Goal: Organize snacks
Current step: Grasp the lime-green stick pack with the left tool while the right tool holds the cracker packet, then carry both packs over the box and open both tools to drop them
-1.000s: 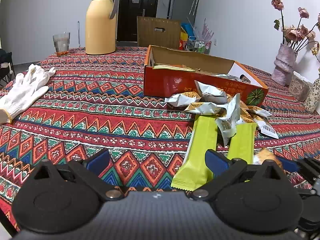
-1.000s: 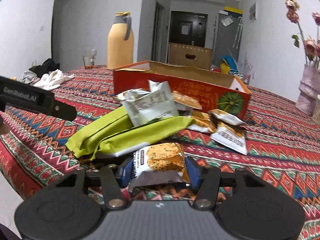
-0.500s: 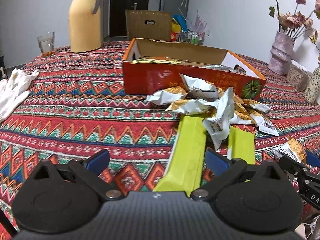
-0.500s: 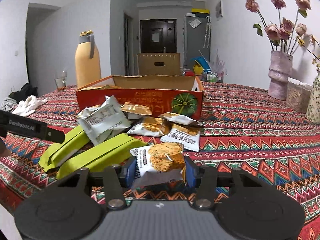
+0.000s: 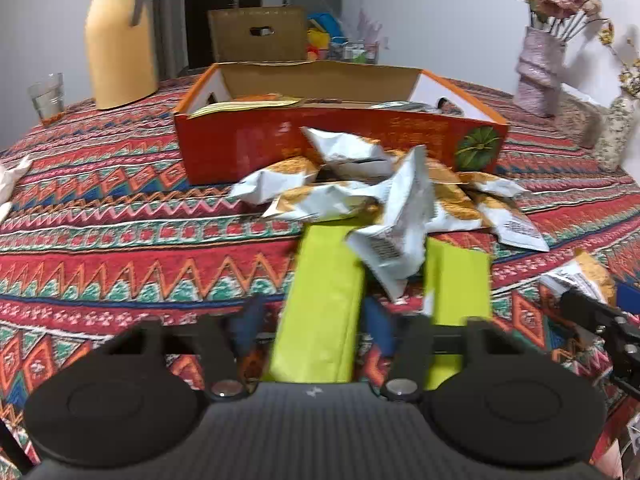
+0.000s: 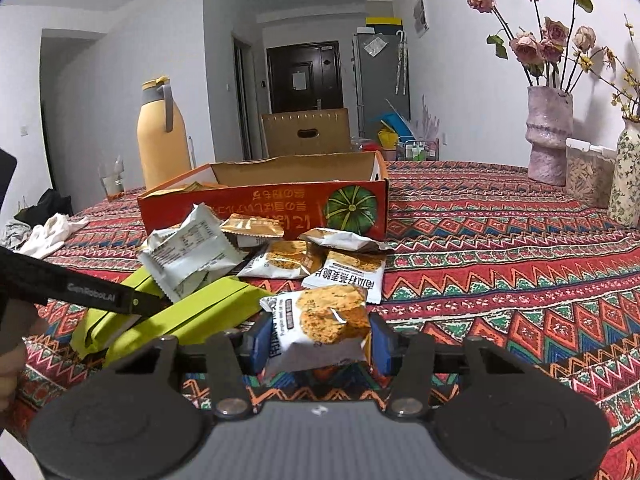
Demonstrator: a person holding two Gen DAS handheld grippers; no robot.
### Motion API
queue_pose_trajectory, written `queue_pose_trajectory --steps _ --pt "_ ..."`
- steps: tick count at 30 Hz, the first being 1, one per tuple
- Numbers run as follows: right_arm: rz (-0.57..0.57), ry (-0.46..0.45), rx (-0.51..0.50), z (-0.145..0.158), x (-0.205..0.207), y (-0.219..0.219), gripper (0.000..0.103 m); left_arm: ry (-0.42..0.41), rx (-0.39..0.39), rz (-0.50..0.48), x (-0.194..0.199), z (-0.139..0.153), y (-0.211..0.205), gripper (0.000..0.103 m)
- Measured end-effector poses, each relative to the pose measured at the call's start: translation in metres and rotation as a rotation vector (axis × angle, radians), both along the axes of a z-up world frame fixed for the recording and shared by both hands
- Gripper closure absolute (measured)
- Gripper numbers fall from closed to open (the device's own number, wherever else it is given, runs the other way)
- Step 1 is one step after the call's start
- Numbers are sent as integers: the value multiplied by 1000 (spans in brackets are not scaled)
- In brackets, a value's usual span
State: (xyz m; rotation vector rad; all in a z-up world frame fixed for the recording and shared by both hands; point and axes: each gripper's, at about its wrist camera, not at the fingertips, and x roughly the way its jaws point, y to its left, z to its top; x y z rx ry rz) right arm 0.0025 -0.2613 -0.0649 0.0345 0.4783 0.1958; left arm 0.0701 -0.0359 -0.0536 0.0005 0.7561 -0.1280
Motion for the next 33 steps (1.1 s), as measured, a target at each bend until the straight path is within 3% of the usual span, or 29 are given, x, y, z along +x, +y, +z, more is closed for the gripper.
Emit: queue_pose_trajectory --steps 22,33 --pt "5 -35 -4 11 -9 5 54 -138 -17 28 -51 35 22 64" --pt "26 -84 -9 31 7 13 54 -222 -41 31 -47 69 22 63"
